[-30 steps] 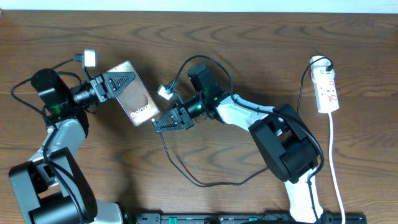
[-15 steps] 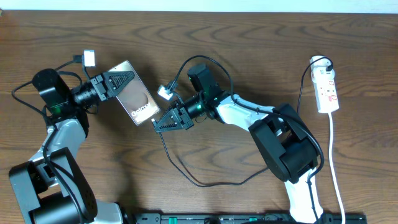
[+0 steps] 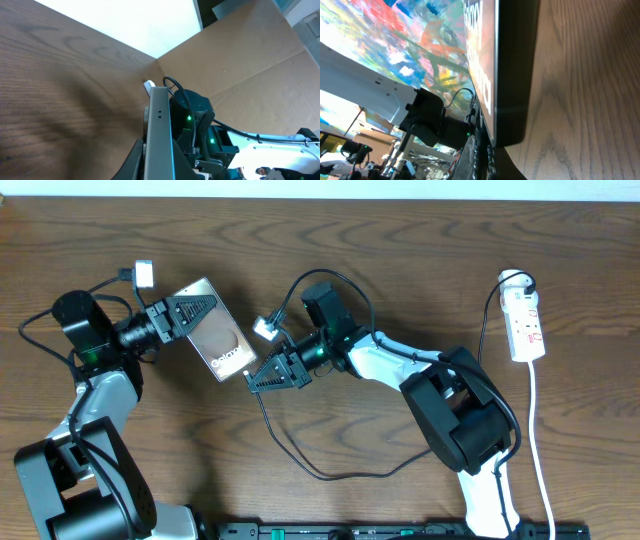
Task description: Plug charger to phone and switch on socket
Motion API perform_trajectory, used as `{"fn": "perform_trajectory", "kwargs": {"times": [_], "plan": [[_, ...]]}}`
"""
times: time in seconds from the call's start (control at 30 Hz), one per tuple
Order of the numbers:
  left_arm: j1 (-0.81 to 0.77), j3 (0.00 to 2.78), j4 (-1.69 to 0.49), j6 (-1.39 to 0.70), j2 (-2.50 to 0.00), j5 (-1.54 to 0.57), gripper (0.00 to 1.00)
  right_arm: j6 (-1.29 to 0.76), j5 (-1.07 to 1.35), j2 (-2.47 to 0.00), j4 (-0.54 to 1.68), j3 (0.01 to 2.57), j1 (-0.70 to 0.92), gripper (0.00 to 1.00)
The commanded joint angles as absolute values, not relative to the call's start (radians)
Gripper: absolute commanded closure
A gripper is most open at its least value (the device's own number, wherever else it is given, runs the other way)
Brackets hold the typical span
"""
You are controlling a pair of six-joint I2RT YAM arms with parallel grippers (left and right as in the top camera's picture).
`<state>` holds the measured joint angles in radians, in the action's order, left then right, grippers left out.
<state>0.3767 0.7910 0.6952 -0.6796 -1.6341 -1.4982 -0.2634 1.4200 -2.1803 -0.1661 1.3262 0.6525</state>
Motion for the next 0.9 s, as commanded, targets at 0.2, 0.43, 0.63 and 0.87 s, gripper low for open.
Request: {"fn": "perform_trajectory", "kwargs": {"times": [0.2, 0.43, 0.63, 0.87], "plan": [[0.374, 0.790, 0.696, -0.670, -1.614, -1.533, 0.93, -0.270, 1.422, -2.177, -0.169, 1.327, 0.673, 0.99], [0.374, 0.790, 0.692, -0.670, -1.614, -1.534, 0.93, -0.270, 1.420, -2.177, -0.191, 1.327, 0.682, 0.99], [0.374, 0.790, 0.692, -0.670, -1.614, -1.546, 0.93, -0.269, 1.420, -2.177, -0.191, 1.327, 0.682, 0.99], [0.374, 0.789, 0.692, -0.669, -1.614, -1.571, 0.93, -0.269, 1.420, -2.177, -0.203, 1.327, 0.682, 0.99]]}}
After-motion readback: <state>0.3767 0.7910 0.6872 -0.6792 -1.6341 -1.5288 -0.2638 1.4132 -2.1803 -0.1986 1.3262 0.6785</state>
